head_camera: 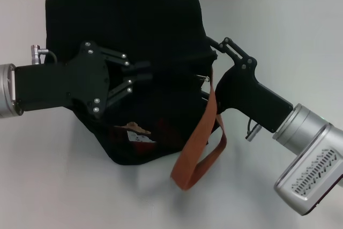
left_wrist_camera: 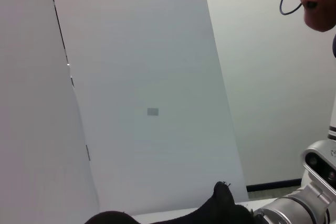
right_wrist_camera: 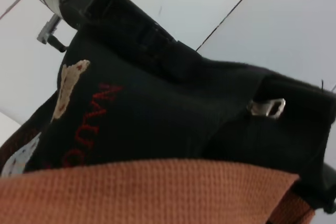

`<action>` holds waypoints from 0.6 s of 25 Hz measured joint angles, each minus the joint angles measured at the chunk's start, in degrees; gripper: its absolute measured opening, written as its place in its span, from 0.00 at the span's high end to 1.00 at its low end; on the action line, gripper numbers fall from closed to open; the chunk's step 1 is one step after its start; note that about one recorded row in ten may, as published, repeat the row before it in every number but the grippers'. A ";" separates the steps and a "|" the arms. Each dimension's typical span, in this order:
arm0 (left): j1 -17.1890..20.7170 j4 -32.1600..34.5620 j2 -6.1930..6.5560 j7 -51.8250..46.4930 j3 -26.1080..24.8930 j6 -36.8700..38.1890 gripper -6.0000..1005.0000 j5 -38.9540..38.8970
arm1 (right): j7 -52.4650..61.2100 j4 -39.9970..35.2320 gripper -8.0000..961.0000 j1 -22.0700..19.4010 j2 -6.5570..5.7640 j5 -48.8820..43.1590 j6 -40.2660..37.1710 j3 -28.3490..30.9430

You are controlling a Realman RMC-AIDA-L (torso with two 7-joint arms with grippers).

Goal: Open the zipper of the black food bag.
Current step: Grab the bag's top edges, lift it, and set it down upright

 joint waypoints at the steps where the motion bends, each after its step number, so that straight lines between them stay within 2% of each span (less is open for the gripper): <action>1: 0.00 -0.09 -0.01 0.00 0.00 0.00 0.89 0.00 | -0.55 0.21 0.16 0.01 0.00 -0.01 -0.17 0.22; 15: 0.18 -1.39 -0.18 0.00 0.03 0.14 0.89 -0.02 | -1.85 2.10 0.16 0.53 0.00 0.02 -1.99 4.02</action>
